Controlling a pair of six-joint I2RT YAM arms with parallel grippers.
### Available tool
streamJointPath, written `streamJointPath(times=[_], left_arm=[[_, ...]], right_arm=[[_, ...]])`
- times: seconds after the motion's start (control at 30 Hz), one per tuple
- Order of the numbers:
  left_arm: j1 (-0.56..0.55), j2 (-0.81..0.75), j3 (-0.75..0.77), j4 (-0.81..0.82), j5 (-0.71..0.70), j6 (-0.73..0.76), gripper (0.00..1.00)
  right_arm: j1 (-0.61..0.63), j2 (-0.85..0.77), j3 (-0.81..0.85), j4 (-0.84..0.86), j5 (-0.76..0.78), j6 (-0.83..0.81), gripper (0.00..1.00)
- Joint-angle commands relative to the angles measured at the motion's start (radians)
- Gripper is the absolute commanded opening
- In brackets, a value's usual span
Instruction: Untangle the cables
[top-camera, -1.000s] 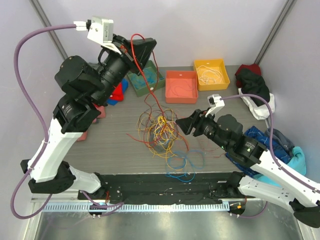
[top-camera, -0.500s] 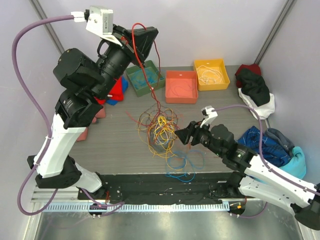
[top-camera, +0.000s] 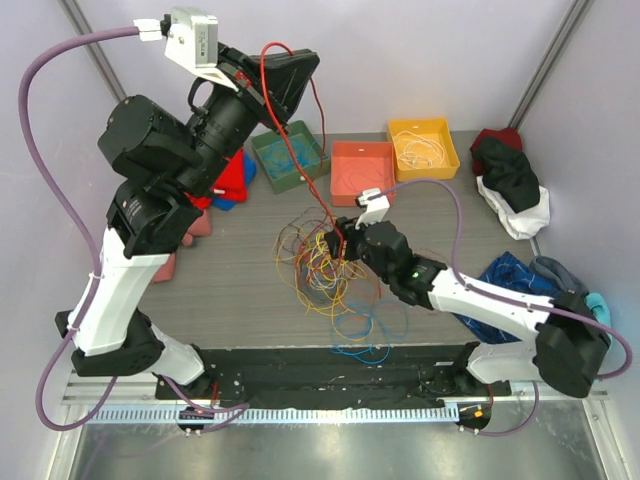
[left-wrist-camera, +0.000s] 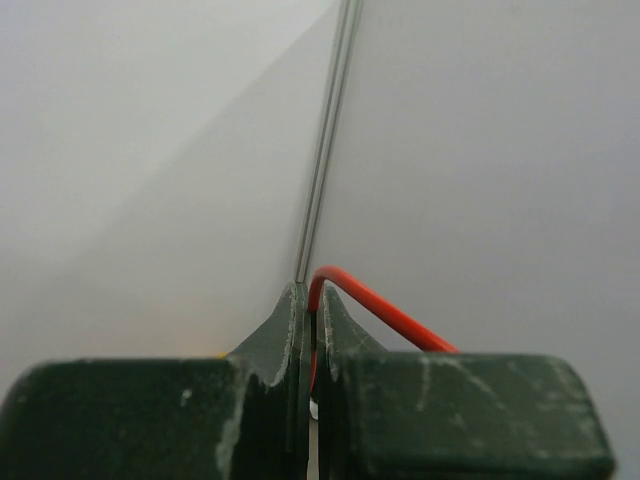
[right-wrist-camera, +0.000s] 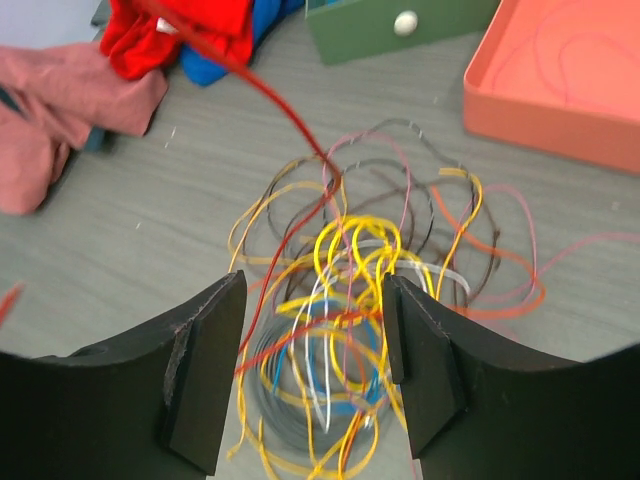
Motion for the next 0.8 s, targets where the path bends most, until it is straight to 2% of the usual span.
streamJointPath(times=[0.0, 0.27, 0.33, 0.37, 0.4, 0.47, 0.5, 0.6, 0.63, 0.77], left_arm=[[0.004, -0.03, -0.007, 0.041, 0.032, -0.017, 0.0], [0.006, -0.059, -0.038, 0.033, 0.04, -0.025, 0.0], [0.006, -0.07, -0.041, 0.023, 0.035, -0.02, 0.0], [0.004, -0.075, -0.05, 0.02, 0.027, -0.019, 0.0], [0.004, -0.081, -0.055, 0.015, 0.024, -0.016, 0.0], [0.004, -0.104, -0.085, 0.009, 0.009, 0.0, 0.0], [0.006, -0.115, -0.099, 0.01, -0.009, 0.006, 0.0], [0.006, -0.164, -0.205, 0.033, -0.055, 0.027, 0.0], [0.006, -0.177, -0.236, 0.053, -0.066, 0.035, 0.0], [0.004, -0.242, -0.421, 0.101, -0.12, 0.047, 0.0]], right_arm=[[-0.005, 0.082, 0.061, 0.217, 0.094, -0.092, 0.65], [-0.029, 0.274, 0.096, 0.458, 0.203, -0.096, 0.64], [-0.029, 0.291, 0.101, 0.488, 0.218, -0.082, 0.54], [-0.029, 0.287, 0.102, 0.486, 0.226, -0.061, 0.45], [-0.031, 0.278, 0.099, 0.478, 0.23, -0.051, 0.25], [-0.031, 0.213, 0.084, 0.455, 0.227, -0.037, 0.09], [-0.031, 0.178, 0.083, 0.431, 0.232, -0.022, 0.01], [-0.029, 0.043, 0.145, 0.256, 0.224, -0.019, 0.01], [-0.029, 0.015, 0.215, 0.142, 0.214, -0.025, 0.01], [-0.028, -0.101, 0.442, -0.126, 0.156, -0.048, 0.01]])
